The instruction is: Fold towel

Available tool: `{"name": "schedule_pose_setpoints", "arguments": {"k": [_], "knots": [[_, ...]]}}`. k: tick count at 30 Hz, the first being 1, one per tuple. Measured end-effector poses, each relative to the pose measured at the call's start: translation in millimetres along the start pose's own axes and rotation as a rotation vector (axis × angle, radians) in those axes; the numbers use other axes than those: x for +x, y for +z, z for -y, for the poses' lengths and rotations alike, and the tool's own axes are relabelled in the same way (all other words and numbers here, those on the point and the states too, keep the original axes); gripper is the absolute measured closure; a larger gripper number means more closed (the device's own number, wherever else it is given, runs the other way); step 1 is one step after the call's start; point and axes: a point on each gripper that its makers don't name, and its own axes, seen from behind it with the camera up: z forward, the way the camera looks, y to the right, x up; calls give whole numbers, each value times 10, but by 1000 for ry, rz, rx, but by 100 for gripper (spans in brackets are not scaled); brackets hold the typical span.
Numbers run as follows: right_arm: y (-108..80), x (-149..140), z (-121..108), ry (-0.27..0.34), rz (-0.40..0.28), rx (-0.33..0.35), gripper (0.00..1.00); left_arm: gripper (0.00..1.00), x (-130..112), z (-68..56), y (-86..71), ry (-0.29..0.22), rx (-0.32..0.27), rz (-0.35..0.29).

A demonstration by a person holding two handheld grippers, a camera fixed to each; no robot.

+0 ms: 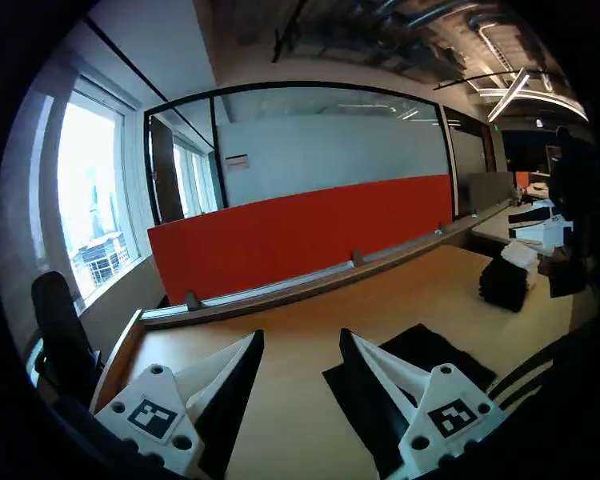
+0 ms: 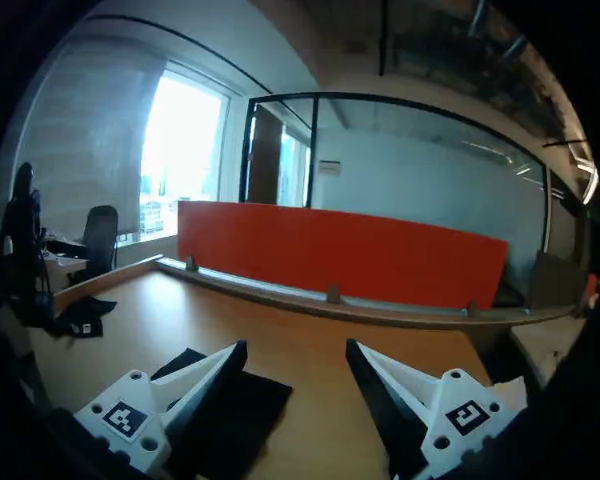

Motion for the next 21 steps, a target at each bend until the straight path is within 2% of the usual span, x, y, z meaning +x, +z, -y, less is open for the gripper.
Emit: {"name": "schedule_pose_setpoints", "arguments": {"k": [5, 8, 14, 21], "knots": [[7, -112, 109, -32, 49, 60, 5, 31, -95, -200, 10, 17, -81, 36], [6, -181, 194, -55, 80, 103, 5, 31, -176, -299, 16, 4, -125, 64], [10, -295, 289, -79, 126, 153, 5, 31, -312, -364, 40, -22, -157, 100], [29, -548, 376, -97, 176, 187, 5, 31, -501, -506, 42, -11, -204, 135]]}}
